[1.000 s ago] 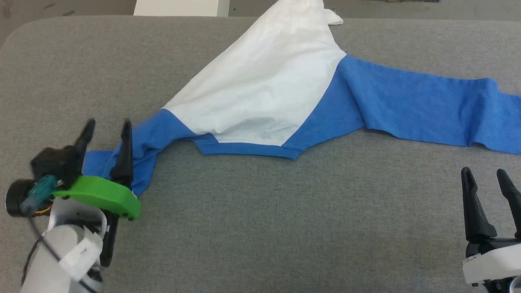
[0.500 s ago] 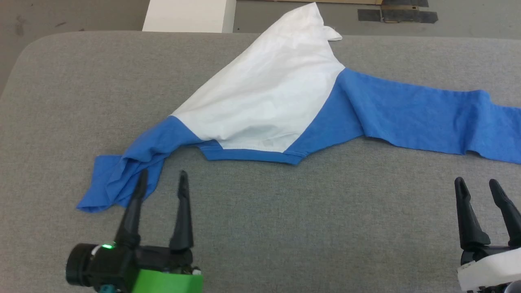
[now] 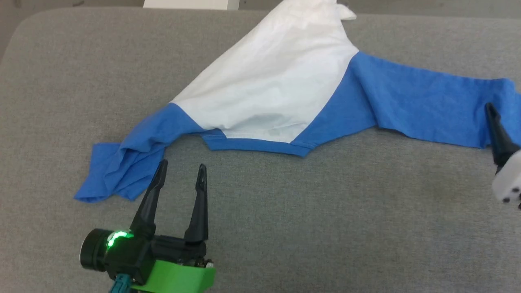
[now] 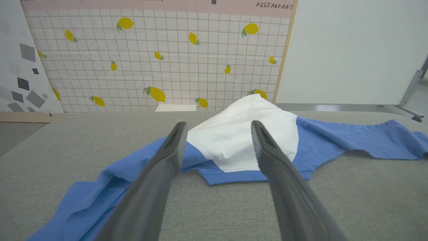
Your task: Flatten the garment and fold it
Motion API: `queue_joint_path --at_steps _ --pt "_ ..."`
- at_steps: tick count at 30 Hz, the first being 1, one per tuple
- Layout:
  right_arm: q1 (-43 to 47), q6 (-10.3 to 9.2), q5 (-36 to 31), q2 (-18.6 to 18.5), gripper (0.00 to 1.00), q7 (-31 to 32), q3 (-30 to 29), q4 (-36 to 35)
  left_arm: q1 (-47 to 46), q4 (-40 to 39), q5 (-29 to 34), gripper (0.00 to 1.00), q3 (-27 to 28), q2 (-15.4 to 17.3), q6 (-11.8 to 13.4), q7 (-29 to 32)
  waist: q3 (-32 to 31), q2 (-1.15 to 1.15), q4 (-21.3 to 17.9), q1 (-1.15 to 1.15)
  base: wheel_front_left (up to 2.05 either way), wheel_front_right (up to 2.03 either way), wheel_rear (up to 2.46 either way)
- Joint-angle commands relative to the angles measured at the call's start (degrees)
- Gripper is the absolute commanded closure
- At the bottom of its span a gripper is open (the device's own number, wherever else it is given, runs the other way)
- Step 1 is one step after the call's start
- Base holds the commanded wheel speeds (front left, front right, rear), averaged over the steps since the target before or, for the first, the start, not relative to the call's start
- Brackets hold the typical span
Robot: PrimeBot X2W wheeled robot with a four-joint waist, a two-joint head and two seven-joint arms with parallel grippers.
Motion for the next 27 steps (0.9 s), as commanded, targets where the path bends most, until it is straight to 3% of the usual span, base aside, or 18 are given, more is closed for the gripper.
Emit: queue_joint_path --at_steps 1,6,12,20,21,22,23,25,27 --pt "-2.25 -0.09 0.02 -1.13 0.0 2.2 0.13 1.96 -1.24 0.18 0.42 0.0 -0.12 -0.49 -0.46 -0.25 2.4 0.0 1.03 0.0 0.0 0.0 0.0" --pt "-7.61 -0.09 -1.08 -4.73 0.0 10.74 1.23 9.44 -2.98 0.97 0.51 0.0 -0.96 -1.43 -1.46 -0.25 5.6 0.0 2.74 0.0 0.0 0.0 0.0" --pt "-9.22 -0.09 -4.49 -6.78 0.0 17.42 -1.79 14.14 -4.33 1.57 0.53 0.0 -1.54 -2.47 -1.93 -0.26 7.83 0.0 4.9 0.0 0.0 0.0 0.0" --pt "-8.29 -0.09 -3.96 -2.93 0.0 20.48 -6.91 18.21 -5.04 2.35 0.36 0.0 -1.1 -2.94 -2.64 -0.26 9.0 0.0 5.68 0.0 0.0 0.0 0.0" --pt "-8.63 -0.09 -4.1 -2.32 0.2 20.61 -7.49 18.73 -5.18 2.53 0.34 0.0 -1.1 -2.94 -2.85 -0.26 9.09 0.0 5.64 0.0 0.0 0.0 0.0" --pt "-9.0 -0.09 -4.32 -1.83 0.51 20.56 -8.01 19.19 -5.32 2.64 0.33 0.0 -1.08 -2.95 -2.99 -0.26 9.14 0.0 5.61 0.0 0.0 0.0 0.0" --pt "-9.48 -0.09 -4.6 -1.35 0.75 20.33 -8.39 19.73 -5.5 2.76 0.32 0.0 -1.04 -2.96 -3.15 -0.26 9.2 0.0 5.58 0.0 0.0 0.0 0.0" --pt "-10.45 -0.09 -5.36 -0.88 1.0 18.66 -8.93 20.33 -5.81 3.01 0.4 0.0 -0.99 -2.93 -3.39 -0.26 9.18 0.0 5.49 0.0 0.0 0.0 0.0" --pt "-11.36 -0.09 -5.67 -0.66 1.0 16.59 -8.62 20.61 -6.0 3.26 0.45 0.0 -0.84 -2.89 -3.52 -0.26 8.8 0.0 5.22 0.0 0.0 0.0 0.0"
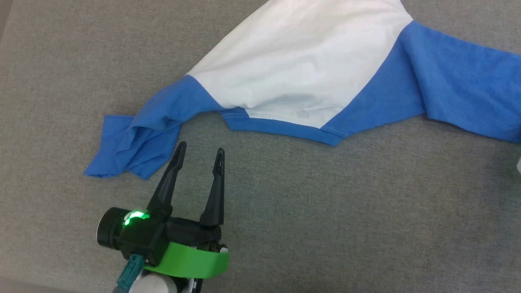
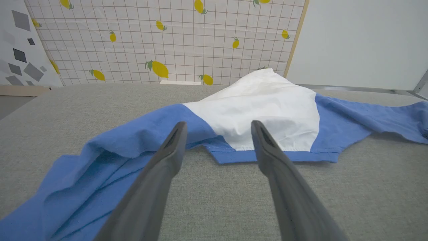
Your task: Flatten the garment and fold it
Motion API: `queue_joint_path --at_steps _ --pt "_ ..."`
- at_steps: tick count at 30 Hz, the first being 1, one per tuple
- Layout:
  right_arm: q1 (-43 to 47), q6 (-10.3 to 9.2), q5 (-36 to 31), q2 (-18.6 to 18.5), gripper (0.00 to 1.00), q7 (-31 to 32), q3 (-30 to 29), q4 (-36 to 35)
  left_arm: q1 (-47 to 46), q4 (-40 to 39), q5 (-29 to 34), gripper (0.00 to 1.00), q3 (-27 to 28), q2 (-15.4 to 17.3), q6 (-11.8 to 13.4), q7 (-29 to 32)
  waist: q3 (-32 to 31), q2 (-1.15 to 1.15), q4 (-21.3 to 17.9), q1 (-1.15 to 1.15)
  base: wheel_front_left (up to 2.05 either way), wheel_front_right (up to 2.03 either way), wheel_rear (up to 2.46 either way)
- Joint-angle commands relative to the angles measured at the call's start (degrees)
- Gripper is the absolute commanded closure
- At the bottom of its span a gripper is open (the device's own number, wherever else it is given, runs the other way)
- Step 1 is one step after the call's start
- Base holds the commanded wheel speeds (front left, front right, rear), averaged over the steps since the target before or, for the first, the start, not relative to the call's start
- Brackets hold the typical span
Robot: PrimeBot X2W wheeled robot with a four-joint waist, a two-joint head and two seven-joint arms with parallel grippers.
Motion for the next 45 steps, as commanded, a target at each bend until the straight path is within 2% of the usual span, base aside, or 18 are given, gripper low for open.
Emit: queue_joint_path --at_steps 1,6,10,21,26,30,34,36,37,38,41,45 --pt "-0.11 -0.08 -0.14 1.19 1.0 -0.98 0.44 1.67 -0.84 0.22 0.3 0.0 0.26 -0.17 -0.27 -0.26 -0.59 0.0 -0.45 0.0 0.0 0.0 0.0" --pt "-1.02 -0.08 2.76 2.04 1.0 -4.65 0.7 -0.91 -0.71 0.54 0.24 0.0 0.6 0.06 -0.59 -0.26 -3.68 0.0 -1.97 0.0 0.0 0.0 0.0" --pt "0.84 -0.08 5.09 1.53 1.0 -4.57 -1.3 -5.58 0.5 0.49 -0.11 0.0 0.98 0.23 -0.55 -0.26 -6.7 0.0 -3.72 0.0 0.0 0.0 0.0" --pt "8.37 -0.08 4.43 -1.16 1.0 2.78 -15.12 -17.59 4.14 1.17 -1.3 0.0 0.42 0.8 -0.66 -0.06 -10.88 0.0 -6.11 0.0 0.0 0.0 0.0" --pt "10.85 -0.08 0.93 -4.19 1.0 1.85 -21.69 -17.58 4.79 1.19 -1.56 0.0 -0.21 1.02 -0.83 0.48 -11.57 0.0 -5.42 0.0 0.0 0.0 0.0" --pt "13.55 -0.08 -3.11 -7.85 1.0 -2.45 -24.9 -15.61 5.34 0.85 -1.71 0.0 -0.39 1.28 -0.67 1.15 -11.77 0.0 -4.58 0.0 0.0 0.0 0.0" --pt "14.61 -0.08 -3.8 -6.62 1.0 -5.73 -25.12 -11.39 5.76 0.44 -1.96 0.0 -0.64 1.39 -0.51 1.81 -11.64 0.0 -4.23 0.0 0.0 0.0 0.0" --pt "14.88 -0.08 -4.04 -5.12 0.6 -7.08 -24.11 -9.0 5.68 0.35 -2.09 0.0 -0.9 1.32 -0.49 2.08 -11.55 0.0 -4.18 0.0 0.0 0.0 0.0" --pt "15.14 -0.08 -4.18 -4.62 0.11 -7.89 -23.07 -7.75 5.56 0.34 -2.2 0.0 -1.03 1.24 -0.48 2.19 -11.55 0.0 -4.16 0.0 0.0 0.0 0.0" --pt "15.15 -0.08 -4.11 -4.09 0.0 -8.49 -22.4 -6.8 5.46 0.36 -2.27 0.0 -1.13 1.18 -0.45 2.26 -11.56 0.0 -4.16 0.0 0.0 0.0 0.0" --pt "15.05 -0.08 -2.71 -3.02 0.0 -9.82 -19.05 -4.6 5.09 0.56 -2.45 0.0 -1.52 1.06 -0.47 2.54 -11.64 0.0 -4.14 0.0 0.0 0.0 0.0" --pt "13.79 -0.08 0.62 -3.47 0.0 -10.32 -13.62 -6.39 4.71 0.47 -2.74 0.0 -1.57 1.08 -0.4 2.7 -11.74 0.0 -4.09 0.0 0.0 0.0 0.0"
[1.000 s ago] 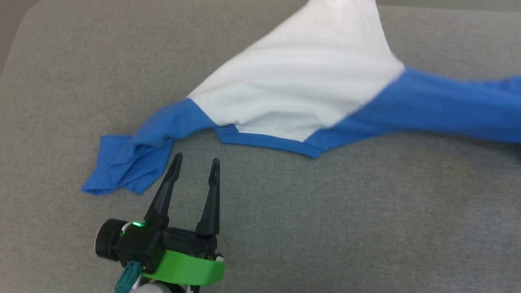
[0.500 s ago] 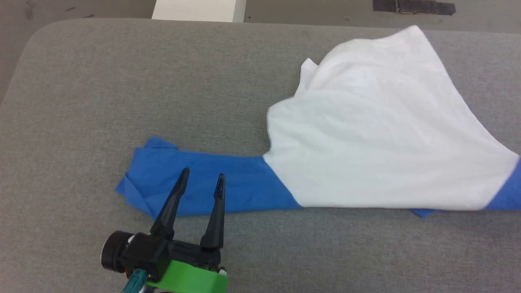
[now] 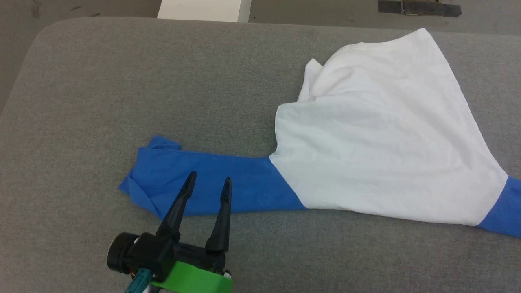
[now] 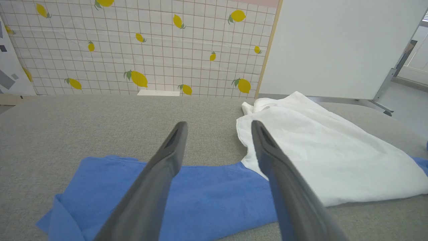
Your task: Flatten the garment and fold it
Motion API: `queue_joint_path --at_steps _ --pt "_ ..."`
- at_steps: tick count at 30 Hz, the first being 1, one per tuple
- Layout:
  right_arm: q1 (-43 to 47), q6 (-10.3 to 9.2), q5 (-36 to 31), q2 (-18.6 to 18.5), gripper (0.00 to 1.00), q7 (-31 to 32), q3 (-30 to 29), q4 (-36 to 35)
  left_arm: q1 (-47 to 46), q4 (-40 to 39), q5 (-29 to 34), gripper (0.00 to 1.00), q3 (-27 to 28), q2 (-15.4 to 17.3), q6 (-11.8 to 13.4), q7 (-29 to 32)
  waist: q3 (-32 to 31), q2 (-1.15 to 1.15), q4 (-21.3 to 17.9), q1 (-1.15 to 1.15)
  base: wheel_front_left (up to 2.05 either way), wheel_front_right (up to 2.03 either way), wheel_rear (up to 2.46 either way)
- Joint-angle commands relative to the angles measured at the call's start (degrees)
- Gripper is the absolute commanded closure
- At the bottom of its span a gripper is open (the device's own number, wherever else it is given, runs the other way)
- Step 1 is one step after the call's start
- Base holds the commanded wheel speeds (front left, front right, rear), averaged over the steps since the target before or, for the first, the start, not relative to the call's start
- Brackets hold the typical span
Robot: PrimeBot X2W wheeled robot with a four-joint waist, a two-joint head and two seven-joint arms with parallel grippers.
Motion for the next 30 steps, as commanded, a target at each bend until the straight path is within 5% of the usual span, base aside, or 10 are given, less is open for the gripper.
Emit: queue_joint_path --at_steps 1,8,20,21,22,23,30 --pt "-2.99 -0.09 3.85 -0.83 0.0 1.26 4.97 -3.79 -0.58 -0.31 -0.59 0.0 0.15 0.18 0.29 0.03 0.31 0.0 0.2 0.0 0.0 0.0 0.0" --pt "-7.01 -0.09 6.59 -1.9 0.0 7.29 13.88 -6.52 -1.42 -0.36 -0.84 0.0 -0.69 -0.19 0.24 -0.33 2.85 0.0 1.59 0.0 0.0 0.0 0.0" --pt "-9.09 -0.09 4.21 -2.84 0.0 12.25 19.63 5.43 -4.25 0.05 -0.73 0.0 -1.5 -0.15 -0.27 -0.95 8.28 0.0 5.19 0.0 0.0 0.0 0.0" --pt "-9.39 -0.09 4.18 -2.65 0.63 11.81 19.43 6.29 -4.4 0.09 -0.75 0.0 -1.51 -0.12 -0.29 -1.0 8.59 0.0 5.33 0.0 0.0 0.0 0.0" --pt "-9.64 -0.09 4.0 -2.53 0.94 11.48 19.32 6.79 -4.5 0.13 -0.78 0.0 -1.52 -0.1 -0.31 -1.05 8.82 0.0 5.42 0.0 0.0 0.0 0.0" --pt "-9.9 -0.09 3.79 -2.46 1.0 11.09 19.42 7.28 -4.62 0.22 -0.81 0.0 -1.54 -0.09 -0.33 -1.12 9.02 0.0 5.52 0.0 0.0 0.0 0.0" --pt "-16.32 -0.09 3.6 -4.46 1.0 6.71 19.88 6.35 -5.47 0.96 -1.1 0.0 -1.77 -0.25 -0.39 -1.54 10.11 0.0 5.75 0.0 0.0 0.0 0.0"
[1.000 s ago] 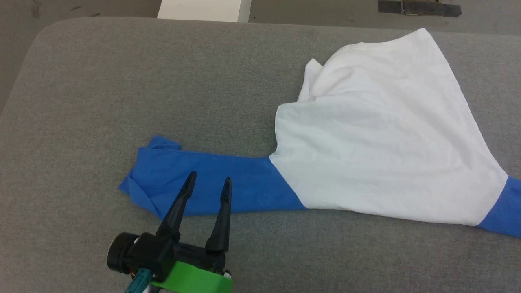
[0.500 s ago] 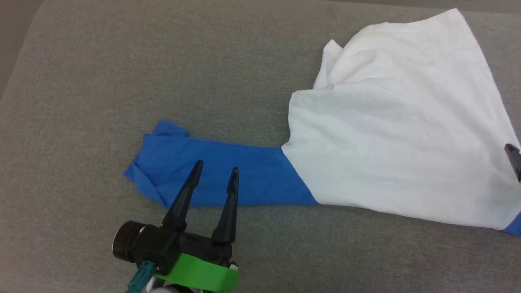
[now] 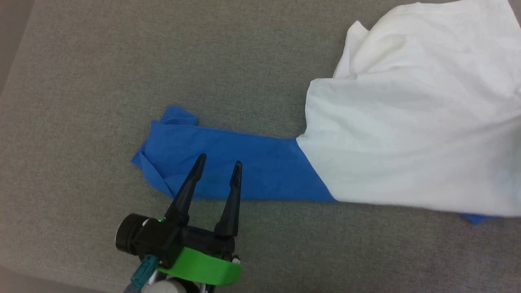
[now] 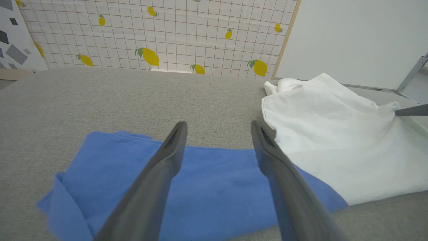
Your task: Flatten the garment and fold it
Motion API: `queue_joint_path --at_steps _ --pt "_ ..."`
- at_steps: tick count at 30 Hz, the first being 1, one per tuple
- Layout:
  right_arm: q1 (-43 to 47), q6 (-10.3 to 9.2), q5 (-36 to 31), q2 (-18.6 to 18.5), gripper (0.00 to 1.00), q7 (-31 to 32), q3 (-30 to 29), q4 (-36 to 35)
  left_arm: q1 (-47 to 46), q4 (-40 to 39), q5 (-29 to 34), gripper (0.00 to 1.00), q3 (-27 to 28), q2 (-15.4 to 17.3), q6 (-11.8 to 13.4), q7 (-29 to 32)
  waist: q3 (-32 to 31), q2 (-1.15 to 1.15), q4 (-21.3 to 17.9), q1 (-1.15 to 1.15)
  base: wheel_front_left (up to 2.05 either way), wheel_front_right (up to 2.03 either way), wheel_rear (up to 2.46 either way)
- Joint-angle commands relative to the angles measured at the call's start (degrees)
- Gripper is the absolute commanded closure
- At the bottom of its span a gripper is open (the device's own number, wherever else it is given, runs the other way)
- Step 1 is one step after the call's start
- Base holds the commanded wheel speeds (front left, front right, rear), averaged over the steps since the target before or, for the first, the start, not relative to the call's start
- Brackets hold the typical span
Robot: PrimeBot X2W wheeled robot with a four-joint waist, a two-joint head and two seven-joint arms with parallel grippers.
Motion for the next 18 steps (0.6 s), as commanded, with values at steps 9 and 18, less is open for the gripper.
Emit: queue_joint_path --at_steps 9,18 --pt "-14.62 -0.09 -3.52 -6.75 1.0 -5.34 2.08 1.97 -3.43 1.84 -0.99 0.0 -1.49 -0.63 -1.6 -0.87 3.16 0.0 3.04 0.0 0.0 0.0 0.0" --pt "-17.72 -0.09 -9.64 -2.24 0.5 -11.31 1.92 11.22 -4.76 4.03 -1.46 0.0 -2.9 -1.35 -2.19 -1.34 3.86 0.0 5.06 0.0 0.0 0.0 0.0"
